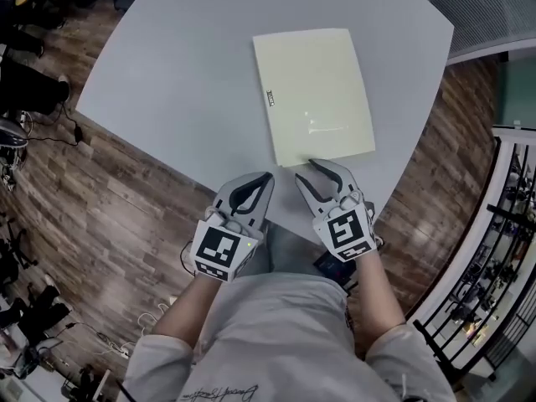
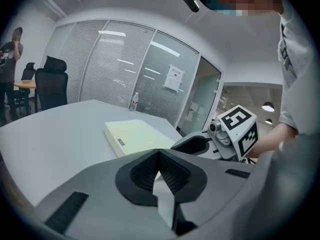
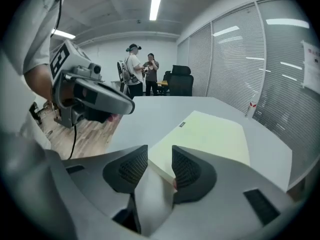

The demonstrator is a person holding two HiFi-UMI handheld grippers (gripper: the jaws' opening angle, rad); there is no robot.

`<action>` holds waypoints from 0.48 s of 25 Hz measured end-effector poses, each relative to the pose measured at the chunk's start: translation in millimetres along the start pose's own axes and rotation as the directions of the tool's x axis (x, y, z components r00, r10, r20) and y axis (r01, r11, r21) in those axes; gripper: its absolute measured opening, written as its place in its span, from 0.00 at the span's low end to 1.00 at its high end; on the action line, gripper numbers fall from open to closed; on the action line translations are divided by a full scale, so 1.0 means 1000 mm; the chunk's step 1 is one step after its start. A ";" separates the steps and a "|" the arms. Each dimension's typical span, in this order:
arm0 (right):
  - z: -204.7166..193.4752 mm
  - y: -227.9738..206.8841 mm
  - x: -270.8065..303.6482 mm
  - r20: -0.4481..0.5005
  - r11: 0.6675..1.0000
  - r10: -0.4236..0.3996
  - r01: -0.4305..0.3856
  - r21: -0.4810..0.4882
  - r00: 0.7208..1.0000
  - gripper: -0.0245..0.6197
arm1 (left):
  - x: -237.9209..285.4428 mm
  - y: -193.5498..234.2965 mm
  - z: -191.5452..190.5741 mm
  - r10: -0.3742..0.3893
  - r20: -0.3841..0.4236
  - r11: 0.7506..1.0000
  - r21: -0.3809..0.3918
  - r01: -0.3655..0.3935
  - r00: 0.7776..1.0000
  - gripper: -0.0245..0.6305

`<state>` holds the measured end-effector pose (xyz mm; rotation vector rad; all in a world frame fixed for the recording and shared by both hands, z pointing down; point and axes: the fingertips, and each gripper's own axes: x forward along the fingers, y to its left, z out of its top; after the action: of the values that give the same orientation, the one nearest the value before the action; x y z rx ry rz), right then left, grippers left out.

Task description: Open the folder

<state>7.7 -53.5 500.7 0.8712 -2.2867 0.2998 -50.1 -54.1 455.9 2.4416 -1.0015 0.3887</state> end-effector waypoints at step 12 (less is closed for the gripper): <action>-0.033 0.009 0.040 -0.163 0.925 -0.077 0.009 -0.380 0.984 0.42 | -0.001 0.011 -0.010 0.021 -0.019 0.999 -0.043 -0.022 1.000 0.05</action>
<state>-3.5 -53.0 551.8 0.6651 -2.0620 -0.0845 -59.0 -55.1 467.6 2.3860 -1.0187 0.3922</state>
